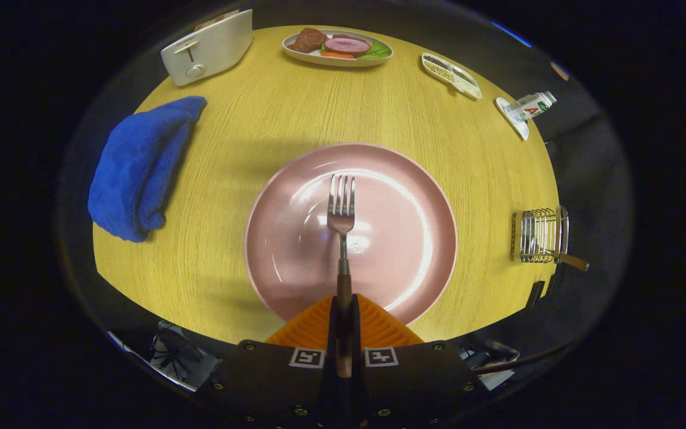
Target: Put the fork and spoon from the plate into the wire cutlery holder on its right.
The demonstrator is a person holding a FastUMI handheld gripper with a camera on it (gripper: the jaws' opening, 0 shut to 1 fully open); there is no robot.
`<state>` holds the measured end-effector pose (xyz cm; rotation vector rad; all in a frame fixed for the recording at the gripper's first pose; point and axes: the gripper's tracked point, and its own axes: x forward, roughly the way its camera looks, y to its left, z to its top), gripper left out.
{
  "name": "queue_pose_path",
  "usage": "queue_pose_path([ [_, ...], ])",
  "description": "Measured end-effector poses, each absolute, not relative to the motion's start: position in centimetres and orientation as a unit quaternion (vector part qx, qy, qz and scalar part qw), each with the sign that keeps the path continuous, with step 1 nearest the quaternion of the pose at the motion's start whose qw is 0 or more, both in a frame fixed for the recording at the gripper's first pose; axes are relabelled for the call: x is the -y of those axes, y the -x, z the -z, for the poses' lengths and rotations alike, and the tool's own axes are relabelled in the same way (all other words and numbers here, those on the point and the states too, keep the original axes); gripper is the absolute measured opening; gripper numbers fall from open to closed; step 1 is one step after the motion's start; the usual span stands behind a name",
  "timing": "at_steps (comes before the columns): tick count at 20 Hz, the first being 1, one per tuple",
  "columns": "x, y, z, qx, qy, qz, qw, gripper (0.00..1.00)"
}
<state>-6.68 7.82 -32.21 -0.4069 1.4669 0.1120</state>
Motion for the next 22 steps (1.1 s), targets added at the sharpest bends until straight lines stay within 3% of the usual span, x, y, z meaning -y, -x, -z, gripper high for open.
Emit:
queue_pose_path([
  [15, -3.9, 3.2, 26.5, -0.631, 0.250, -0.006, 0.734, 0.10],
  [22, 0.0, 1.0, 22.5, -0.612, 0.237, 0.049, 0.753, 0.10],
])
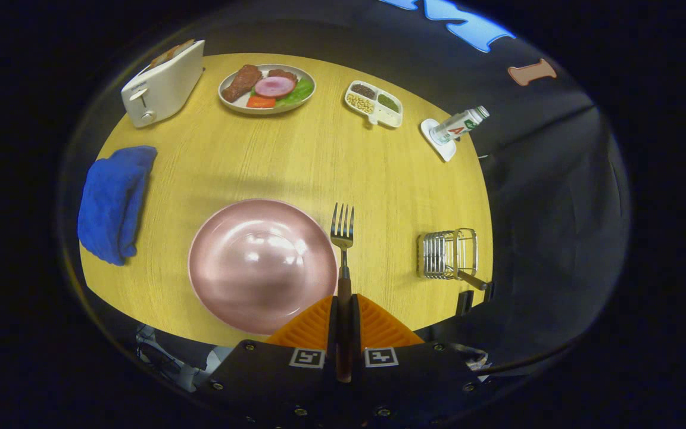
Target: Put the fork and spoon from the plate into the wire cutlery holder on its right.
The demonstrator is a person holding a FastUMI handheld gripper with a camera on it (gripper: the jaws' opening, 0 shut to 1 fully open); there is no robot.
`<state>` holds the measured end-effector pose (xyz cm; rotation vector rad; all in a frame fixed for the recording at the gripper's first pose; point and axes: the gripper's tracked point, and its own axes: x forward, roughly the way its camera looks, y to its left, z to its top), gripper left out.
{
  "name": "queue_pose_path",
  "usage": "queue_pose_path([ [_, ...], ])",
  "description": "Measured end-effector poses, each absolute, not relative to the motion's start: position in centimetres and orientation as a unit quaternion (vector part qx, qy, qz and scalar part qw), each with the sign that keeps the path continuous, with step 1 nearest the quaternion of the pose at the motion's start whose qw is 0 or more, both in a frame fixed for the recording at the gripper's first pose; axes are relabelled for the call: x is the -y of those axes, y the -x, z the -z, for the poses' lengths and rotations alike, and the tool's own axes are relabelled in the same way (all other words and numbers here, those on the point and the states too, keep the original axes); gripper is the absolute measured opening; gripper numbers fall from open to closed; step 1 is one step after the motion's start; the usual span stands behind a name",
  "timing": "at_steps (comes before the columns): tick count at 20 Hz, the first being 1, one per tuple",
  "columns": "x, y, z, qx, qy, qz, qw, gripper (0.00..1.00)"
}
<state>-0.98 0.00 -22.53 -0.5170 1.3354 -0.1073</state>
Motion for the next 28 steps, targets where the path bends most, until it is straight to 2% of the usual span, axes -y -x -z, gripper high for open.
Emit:
queue_pose_path([
  [16, 14.3, -1.7, 17.5, -0.622, 0.174, 0.192, 0.739, 0.10],
  [28, 18.1, -0.1, 19.1, -0.679, 0.145, 0.188, 0.694, 0.10],
])
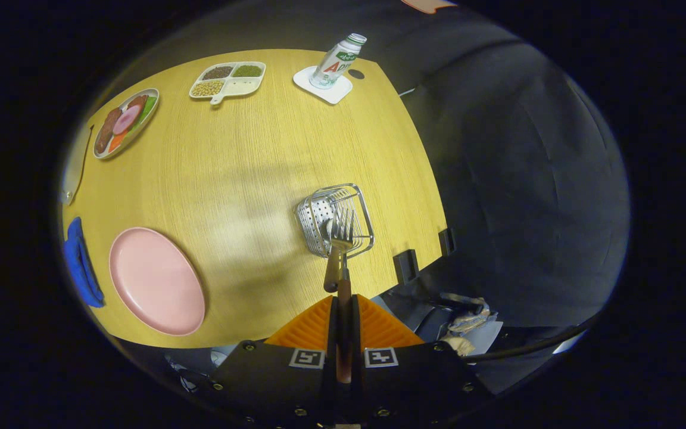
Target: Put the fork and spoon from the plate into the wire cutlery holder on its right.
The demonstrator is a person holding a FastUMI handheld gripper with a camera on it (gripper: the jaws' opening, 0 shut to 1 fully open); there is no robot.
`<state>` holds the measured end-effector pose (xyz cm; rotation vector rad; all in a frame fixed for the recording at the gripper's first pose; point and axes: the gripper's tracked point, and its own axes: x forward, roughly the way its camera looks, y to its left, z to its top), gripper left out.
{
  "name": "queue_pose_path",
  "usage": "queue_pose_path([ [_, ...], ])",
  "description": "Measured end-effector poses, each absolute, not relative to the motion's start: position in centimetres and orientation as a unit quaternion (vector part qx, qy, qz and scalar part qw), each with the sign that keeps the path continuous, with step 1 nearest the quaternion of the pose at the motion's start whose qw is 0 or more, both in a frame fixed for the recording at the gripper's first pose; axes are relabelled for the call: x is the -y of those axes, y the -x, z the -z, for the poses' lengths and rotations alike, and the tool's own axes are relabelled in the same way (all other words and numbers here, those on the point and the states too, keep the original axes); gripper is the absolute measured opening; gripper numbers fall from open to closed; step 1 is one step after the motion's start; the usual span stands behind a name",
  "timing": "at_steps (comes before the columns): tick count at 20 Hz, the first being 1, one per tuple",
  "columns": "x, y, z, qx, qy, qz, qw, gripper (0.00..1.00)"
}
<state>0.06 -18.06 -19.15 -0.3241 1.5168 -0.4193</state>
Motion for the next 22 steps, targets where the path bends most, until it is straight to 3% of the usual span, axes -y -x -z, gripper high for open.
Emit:
queue_pose_path([
  [22, 20.9, -0.5, 21.7, -0.714, 0.113, 0.163, 0.671, 0.10],
])
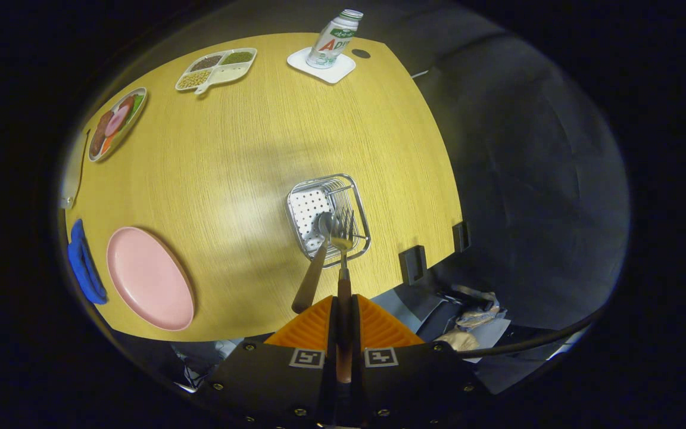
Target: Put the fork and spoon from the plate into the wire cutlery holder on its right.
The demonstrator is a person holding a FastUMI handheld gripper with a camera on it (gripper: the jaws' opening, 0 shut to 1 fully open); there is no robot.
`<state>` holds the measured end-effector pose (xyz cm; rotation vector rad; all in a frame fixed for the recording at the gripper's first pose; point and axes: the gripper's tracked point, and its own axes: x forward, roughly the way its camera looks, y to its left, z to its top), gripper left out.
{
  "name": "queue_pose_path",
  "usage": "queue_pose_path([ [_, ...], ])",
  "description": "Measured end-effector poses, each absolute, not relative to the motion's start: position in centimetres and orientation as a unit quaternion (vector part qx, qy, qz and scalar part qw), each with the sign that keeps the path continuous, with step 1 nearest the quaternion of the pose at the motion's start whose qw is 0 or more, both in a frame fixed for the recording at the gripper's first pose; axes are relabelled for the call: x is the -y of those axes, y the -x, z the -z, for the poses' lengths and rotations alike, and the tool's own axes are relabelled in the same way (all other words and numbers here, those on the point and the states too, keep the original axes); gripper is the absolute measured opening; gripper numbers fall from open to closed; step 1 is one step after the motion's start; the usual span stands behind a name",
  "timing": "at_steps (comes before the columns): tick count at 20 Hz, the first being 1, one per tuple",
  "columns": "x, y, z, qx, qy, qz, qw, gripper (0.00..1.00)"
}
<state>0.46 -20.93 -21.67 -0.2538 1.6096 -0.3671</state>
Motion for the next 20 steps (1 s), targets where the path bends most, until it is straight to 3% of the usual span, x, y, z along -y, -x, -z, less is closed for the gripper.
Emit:
queue_pose_path([
  [11, 21.6, -0.7, 21.9, -0.709, 0.100, 0.162, 0.679, 0.11],
  [15, 21.7, -1.3, 21.2, -0.700, 0.112, 0.160, 0.687, 0.19],
  [18, 21.7, -1.6, 20.6, -0.690, 0.112, 0.160, 0.697, 0.39],
  [20, 21.6, -2.0, 20.5, -0.680, 0.111, 0.160, 0.707, 0.43],
])
